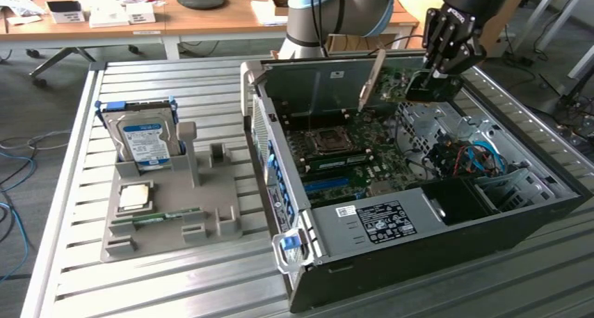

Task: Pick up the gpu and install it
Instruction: 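Insert the gpu into the slot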

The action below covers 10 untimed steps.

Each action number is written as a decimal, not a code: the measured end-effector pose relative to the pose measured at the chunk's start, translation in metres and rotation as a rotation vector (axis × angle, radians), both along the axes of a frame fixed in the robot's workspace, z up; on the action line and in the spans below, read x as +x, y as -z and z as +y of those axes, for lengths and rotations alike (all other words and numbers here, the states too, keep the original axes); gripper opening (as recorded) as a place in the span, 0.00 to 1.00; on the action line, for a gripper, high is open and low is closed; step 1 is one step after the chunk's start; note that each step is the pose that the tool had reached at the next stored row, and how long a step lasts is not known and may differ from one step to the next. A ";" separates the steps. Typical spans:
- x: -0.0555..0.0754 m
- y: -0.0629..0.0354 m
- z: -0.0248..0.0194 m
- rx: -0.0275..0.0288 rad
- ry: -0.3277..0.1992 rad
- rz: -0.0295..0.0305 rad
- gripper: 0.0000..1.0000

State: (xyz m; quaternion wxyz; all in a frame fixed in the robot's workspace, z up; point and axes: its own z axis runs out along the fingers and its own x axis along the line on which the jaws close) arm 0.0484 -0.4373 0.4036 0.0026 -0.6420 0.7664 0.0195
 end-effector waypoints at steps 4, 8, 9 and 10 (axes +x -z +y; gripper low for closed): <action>0.000 0.0006 0.0000 0.0000 -0.058 0.0001 0.27; 0.000 0.0009 0.0000 0.0000 -0.108 0.0001 0.27; 0.000 0.0009 0.0000 0.0000 -0.116 0.0001 0.27; 0.000 0.0010 0.0000 0.0001 -0.121 0.0001 0.27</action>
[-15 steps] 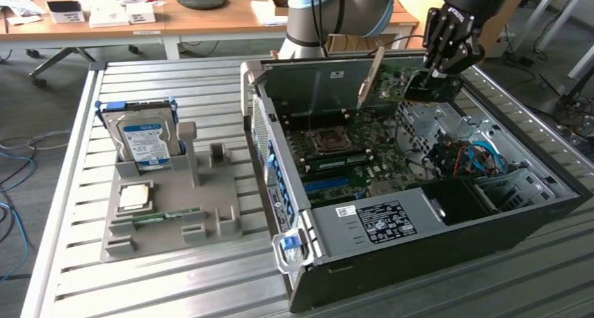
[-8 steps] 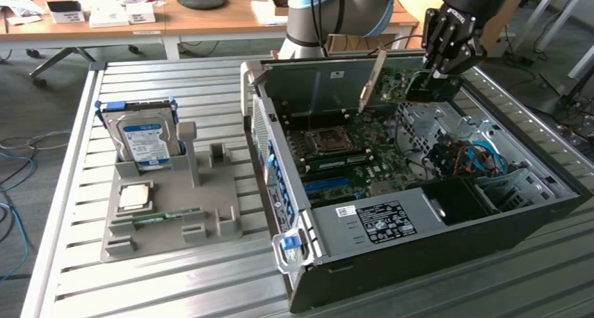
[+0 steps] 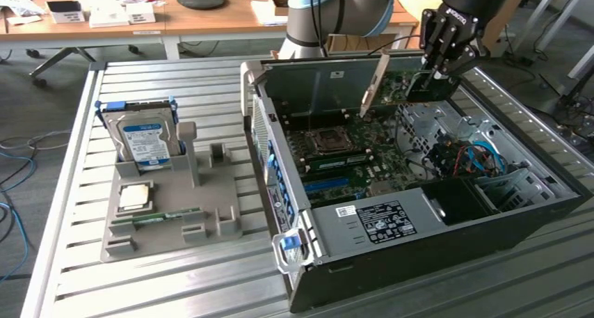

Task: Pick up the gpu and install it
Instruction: 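Insert the gpu into the slot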

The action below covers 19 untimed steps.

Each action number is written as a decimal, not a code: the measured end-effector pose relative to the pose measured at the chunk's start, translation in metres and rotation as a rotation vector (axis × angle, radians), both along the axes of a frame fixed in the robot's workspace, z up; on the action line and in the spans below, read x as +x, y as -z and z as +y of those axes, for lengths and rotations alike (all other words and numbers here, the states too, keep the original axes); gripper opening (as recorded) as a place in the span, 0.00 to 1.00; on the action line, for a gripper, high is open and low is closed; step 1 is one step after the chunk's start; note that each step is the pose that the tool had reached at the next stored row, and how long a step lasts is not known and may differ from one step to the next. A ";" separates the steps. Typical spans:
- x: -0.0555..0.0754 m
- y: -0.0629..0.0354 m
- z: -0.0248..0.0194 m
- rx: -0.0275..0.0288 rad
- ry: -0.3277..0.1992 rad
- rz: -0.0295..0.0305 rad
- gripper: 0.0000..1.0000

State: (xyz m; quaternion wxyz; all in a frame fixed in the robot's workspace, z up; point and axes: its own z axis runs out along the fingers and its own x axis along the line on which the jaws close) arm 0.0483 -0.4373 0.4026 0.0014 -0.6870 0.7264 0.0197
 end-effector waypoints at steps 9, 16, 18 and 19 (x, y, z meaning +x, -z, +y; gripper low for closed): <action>-0.001 0.0000 0.0000 0.0167 -0.013 -0.0148 0.27; -0.001 0.0000 0.0000 0.0167 -0.013 -0.0148 0.27; -0.001 0.0000 0.0000 0.0167 -0.013 -0.0148 0.27; -0.001 0.0000 0.0000 0.0167 -0.013 -0.0148 0.27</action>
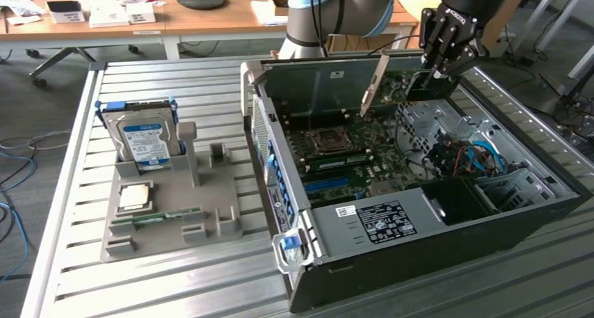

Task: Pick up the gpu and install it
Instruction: 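Insert the gpu into the slot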

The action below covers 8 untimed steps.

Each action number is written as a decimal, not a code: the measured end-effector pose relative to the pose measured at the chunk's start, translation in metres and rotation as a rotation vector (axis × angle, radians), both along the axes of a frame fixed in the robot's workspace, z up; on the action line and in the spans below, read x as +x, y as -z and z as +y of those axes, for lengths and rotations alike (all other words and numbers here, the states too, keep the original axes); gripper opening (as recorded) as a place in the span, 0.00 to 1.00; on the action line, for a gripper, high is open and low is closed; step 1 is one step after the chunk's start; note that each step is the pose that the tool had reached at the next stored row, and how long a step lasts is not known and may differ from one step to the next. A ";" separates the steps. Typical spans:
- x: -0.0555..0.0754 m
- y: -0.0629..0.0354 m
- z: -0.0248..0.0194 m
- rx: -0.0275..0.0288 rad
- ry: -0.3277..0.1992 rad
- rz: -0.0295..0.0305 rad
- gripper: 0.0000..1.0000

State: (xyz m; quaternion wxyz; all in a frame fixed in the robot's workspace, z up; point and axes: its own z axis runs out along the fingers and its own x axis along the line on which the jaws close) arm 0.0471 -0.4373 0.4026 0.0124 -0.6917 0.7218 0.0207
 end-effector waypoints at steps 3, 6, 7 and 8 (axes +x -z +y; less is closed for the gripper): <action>-0.001 0.0000 -0.0001 0.0000 0.000 -0.0001 0.27; -0.006 0.0000 0.0000 0.0000 0.000 -0.0013 0.27; -0.007 0.0001 0.0000 0.0000 0.000 -0.0017 0.27; -0.009 0.0001 0.0000 0.0000 0.000 -0.0021 0.27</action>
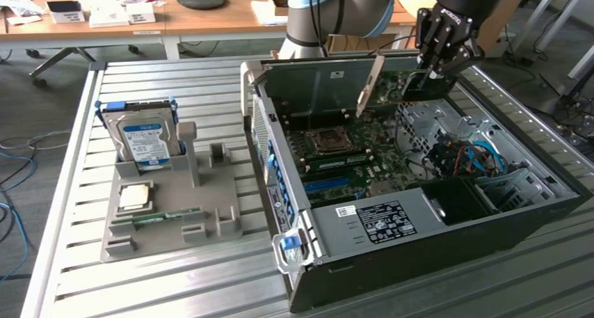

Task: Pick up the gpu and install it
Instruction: 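Insert the gpu into the slot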

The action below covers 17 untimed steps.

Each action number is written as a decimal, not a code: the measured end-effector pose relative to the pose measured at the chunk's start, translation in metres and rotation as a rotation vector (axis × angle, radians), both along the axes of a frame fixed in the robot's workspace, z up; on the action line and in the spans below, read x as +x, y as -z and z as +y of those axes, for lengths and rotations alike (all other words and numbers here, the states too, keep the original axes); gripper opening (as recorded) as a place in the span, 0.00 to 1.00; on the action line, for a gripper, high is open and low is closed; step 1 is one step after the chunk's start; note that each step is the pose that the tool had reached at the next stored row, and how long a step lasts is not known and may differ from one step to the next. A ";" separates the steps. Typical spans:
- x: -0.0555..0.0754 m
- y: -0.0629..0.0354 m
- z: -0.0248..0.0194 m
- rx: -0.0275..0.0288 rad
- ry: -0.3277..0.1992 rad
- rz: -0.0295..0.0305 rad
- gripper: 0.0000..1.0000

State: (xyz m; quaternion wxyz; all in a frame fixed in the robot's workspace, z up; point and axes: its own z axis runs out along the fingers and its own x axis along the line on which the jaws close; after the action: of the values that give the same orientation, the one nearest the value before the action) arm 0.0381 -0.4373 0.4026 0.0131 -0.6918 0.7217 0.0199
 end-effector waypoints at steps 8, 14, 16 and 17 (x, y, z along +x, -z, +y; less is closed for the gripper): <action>-0.020 0.0002 0.0000 0.0000 0.000 -0.0050 0.27; -0.036 0.0004 0.0000 0.0000 0.000 -0.0080 0.27; -0.036 0.0004 0.0000 0.0000 0.000 -0.0081 0.27; -0.036 0.0004 0.0000 0.0000 0.000 -0.0081 0.27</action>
State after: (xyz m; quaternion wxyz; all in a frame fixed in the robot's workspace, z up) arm 0.0021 -0.4373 0.4022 0.0161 -0.6919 0.7216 0.0171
